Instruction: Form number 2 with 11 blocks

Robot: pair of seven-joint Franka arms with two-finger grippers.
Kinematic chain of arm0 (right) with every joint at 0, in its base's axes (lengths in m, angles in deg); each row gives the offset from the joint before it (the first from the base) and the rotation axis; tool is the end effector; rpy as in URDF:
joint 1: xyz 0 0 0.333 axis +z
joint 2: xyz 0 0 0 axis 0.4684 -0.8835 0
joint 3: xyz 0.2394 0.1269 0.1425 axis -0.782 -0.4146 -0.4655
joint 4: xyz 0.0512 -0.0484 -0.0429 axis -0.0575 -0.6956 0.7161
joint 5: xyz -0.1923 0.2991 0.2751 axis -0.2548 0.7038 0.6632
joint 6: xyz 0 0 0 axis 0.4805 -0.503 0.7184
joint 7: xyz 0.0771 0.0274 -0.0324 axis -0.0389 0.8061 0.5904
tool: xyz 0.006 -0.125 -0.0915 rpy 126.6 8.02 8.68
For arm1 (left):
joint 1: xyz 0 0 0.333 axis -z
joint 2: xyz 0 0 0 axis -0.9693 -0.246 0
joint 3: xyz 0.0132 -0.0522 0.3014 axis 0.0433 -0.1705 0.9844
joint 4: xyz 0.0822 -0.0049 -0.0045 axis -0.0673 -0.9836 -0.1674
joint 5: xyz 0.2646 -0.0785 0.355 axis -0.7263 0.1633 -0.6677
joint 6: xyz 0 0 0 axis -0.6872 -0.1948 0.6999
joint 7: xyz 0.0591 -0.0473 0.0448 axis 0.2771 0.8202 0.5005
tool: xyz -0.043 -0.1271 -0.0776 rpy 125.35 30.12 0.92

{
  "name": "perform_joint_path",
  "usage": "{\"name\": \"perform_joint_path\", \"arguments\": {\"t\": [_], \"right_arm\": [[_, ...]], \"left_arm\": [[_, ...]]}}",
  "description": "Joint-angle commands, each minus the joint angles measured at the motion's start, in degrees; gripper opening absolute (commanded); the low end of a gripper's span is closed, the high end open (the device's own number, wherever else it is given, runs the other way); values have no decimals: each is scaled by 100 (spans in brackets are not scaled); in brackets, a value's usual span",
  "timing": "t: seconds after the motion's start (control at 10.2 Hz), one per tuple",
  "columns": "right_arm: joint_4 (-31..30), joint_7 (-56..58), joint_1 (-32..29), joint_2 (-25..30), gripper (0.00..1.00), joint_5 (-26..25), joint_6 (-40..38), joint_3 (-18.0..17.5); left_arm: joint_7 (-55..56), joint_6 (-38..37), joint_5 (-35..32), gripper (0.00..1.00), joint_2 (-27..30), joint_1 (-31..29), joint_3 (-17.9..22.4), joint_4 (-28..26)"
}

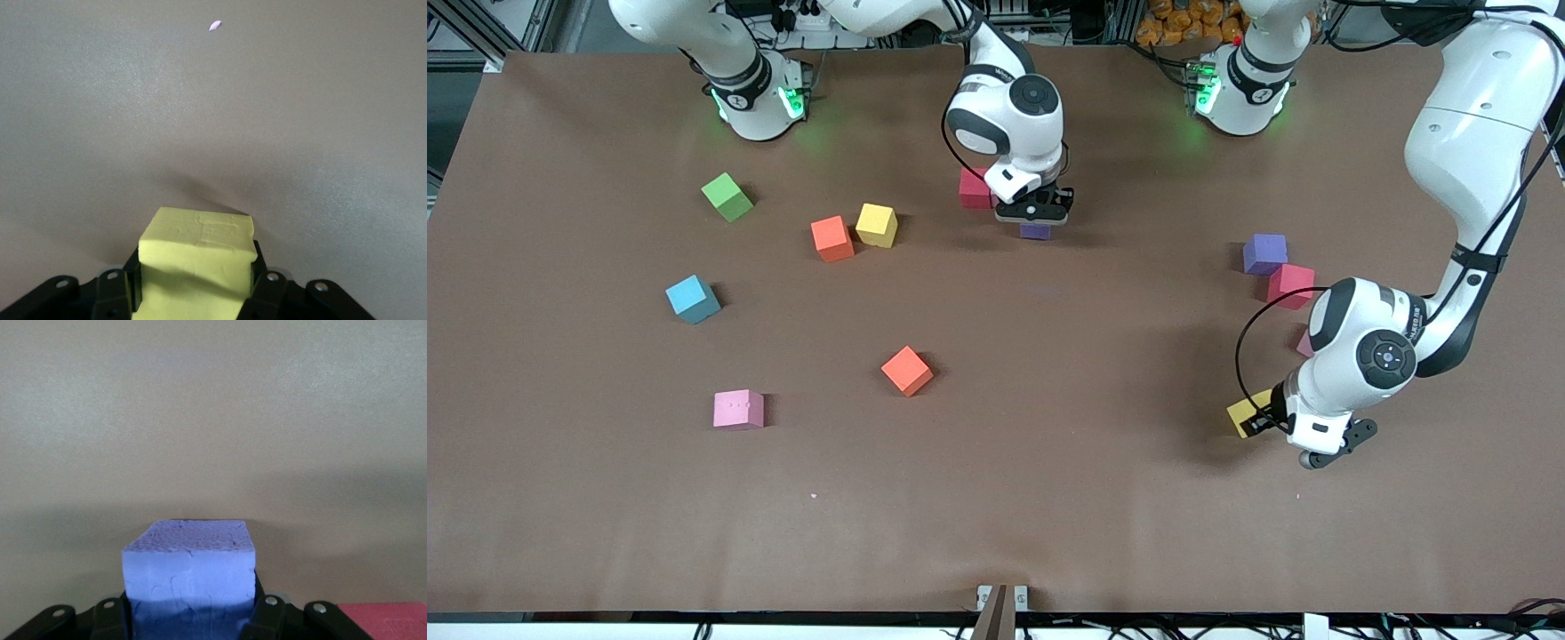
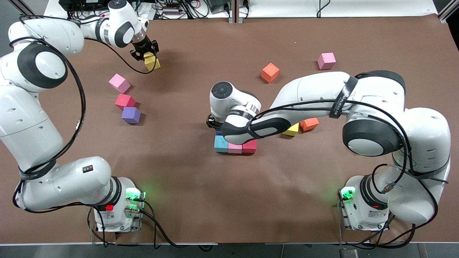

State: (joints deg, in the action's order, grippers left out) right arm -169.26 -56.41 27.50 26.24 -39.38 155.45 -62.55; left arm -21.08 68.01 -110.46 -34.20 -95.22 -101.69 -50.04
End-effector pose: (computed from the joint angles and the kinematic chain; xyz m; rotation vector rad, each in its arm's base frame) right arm 0.3073 0.6229 0.1059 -3.0866 0.1780 -0.0015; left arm 0.7214 -0.0890 0.1156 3.0116 0.7765 0.0689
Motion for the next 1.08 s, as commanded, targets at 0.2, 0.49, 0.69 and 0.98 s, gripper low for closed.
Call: {"name": "perform_joint_path", "arguments": {"t": [0.2,0.49,0.69,0.98], "right_arm": [[61,-166,55,-54,35,-130,-30,46],[61,-166,55,-46,35,-103,-39,28],[69,-166,55,-37,35,-103,-39,28],[61,-157,55,-28,37,-103,-57,28]], "left_arm": [[22,22,-29,0,-5,4,14,40],[31,13,-29,0,65,-31,5,49],[31,-4,-21,0,153,-75,-4,49],[31,-30,-21,0,179,-84,-13,49]]}}
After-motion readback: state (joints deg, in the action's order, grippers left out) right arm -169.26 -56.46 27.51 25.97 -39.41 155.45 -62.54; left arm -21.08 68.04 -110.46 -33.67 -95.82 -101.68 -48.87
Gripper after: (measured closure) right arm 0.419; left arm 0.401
